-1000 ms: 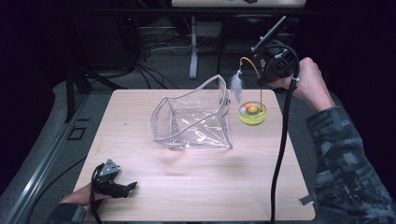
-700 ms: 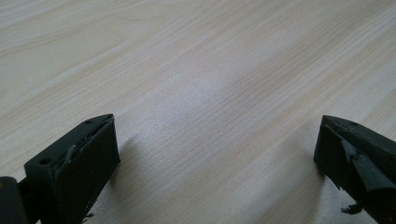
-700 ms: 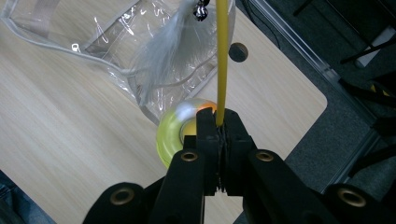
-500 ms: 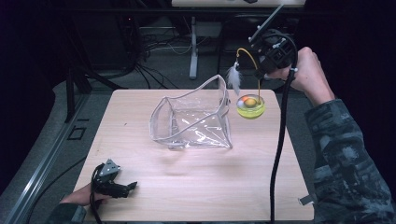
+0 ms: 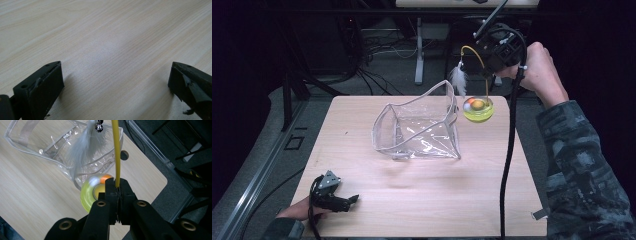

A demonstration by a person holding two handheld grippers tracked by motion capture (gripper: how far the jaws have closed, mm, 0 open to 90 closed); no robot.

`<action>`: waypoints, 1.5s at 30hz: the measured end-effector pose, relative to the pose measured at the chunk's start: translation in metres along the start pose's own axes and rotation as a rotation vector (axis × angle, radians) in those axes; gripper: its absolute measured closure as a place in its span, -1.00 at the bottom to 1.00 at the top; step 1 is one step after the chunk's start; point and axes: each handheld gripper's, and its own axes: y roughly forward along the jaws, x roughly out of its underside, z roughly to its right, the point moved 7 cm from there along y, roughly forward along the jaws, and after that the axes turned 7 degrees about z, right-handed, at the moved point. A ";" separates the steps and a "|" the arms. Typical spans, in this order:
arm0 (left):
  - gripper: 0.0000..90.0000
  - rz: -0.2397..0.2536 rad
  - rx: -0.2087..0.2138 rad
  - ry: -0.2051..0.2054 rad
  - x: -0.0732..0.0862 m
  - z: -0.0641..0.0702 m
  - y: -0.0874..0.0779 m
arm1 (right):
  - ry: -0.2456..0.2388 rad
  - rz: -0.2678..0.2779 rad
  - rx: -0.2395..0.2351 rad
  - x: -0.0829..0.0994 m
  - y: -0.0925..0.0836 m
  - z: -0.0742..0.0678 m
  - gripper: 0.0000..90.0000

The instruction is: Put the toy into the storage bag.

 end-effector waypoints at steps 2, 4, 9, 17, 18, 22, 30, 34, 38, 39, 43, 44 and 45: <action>-1.00 -0.001 0.000 0.003 0.000 0.000 0.000 | 0.001 0.008 0.004 -0.003 -0.001 0.000 0.97; -1.00 0.000 0.000 0.001 0.000 0.000 0.000 | -0.002 0.009 0.005 -0.005 -0.002 0.000 0.97; -1.00 0.000 0.000 0.001 0.000 0.000 0.000 | -0.014 0.024 0.020 -0.013 -0.006 -0.001 0.97; -1.00 0.000 0.000 -0.001 0.000 0.000 0.000 | -0.034 0.030 0.027 -0.022 -0.011 -0.003 0.97; -1.00 0.000 0.000 0.001 0.000 0.000 0.000 | -0.034 0.033 0.030 -0.023 -0.012 -0.003 0.97; -1.00 0.000 0.000 0.002 0.000 0.000 0.000 | -0.042 0.041 0.033 -0.028 -0.013 -0.005 0.97; -1.00 0.000 -0.001 0.002 0.000 0.000 0.000 | -0.058 0.066 0.023 -0.037 -0.011 -0.009 0.97; -1.00 -0.001 0.000 0.003 0.000 0.000 0.000 | -0.064 0.076 0.022 -0.043 -0.011 -0.012 0.97; -1.00 0.000 0.000 -0.001 0.000 0.000 0.000 | -0.069 0.083 0.014 -0.049 -0.008 -0.016 0.97; -1.00 0.000 -0.001 0.001 0.000 0.000 0.000 | -0.069 0.086 0.010 -0.050 -0.006 -0.018 0.97; -1.00 -0.001 0.000 0.002 0.000 0.000 0.000 | -0.073 0.092 -0.005 -0.056 0.001 -0.023 0.97; -1.00 0.000 0.000 -0.001 0.000 0.000 0.000 | -0.074 0.093 -0.006 -0.057 0.002 -0.024 0.97; -1.00 0.000 0.000 -0.001 0.000 0.000 0.000 | -0.076 0.096 -0.008 -0.060 0.004 -0.026 0.97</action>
